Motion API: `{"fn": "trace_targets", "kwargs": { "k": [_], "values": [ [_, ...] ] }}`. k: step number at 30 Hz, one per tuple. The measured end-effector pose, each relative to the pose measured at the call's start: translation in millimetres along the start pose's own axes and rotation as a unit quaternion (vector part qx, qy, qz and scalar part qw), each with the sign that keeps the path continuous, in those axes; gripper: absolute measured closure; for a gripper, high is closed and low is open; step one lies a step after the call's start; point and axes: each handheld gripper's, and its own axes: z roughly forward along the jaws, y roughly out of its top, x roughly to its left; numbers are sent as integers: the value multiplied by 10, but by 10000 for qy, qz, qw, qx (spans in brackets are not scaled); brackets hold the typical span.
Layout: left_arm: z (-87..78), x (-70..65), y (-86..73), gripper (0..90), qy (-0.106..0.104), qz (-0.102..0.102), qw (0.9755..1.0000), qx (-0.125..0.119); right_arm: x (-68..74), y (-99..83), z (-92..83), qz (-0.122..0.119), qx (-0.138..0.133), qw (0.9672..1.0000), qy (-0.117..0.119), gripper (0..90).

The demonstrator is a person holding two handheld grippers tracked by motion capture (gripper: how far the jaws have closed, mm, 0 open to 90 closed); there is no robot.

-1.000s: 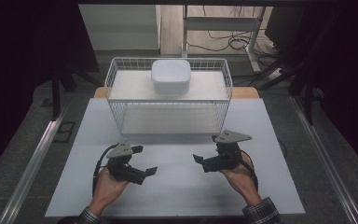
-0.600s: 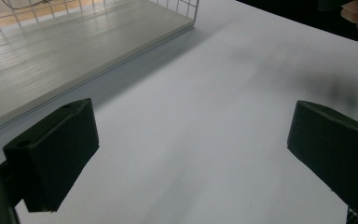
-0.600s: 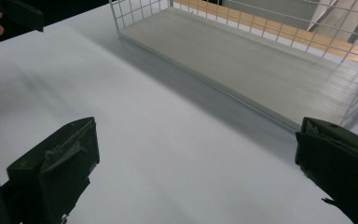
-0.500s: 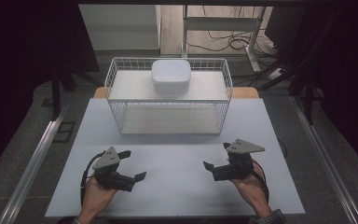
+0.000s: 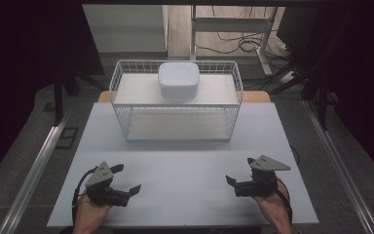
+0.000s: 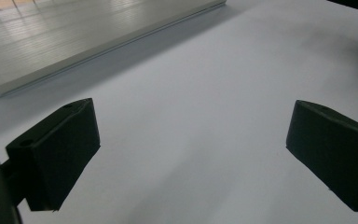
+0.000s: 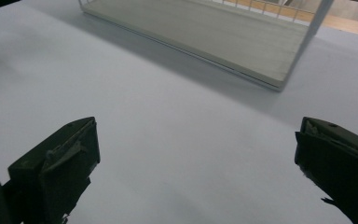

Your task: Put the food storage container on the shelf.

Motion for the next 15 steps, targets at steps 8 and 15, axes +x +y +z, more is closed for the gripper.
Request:
{"fn": "trace_targets", "kwargs": {
  "k": [8,15],
  "values": [
    [-39,24,-117,24,70,-86,9999,126,-68,-177,-111,84,51,9997,-228,0],
    [-63,111,-222,25,131,-322,9991,234,-119,-355,-154,279,286,9988,-294,0]
  ]
}}
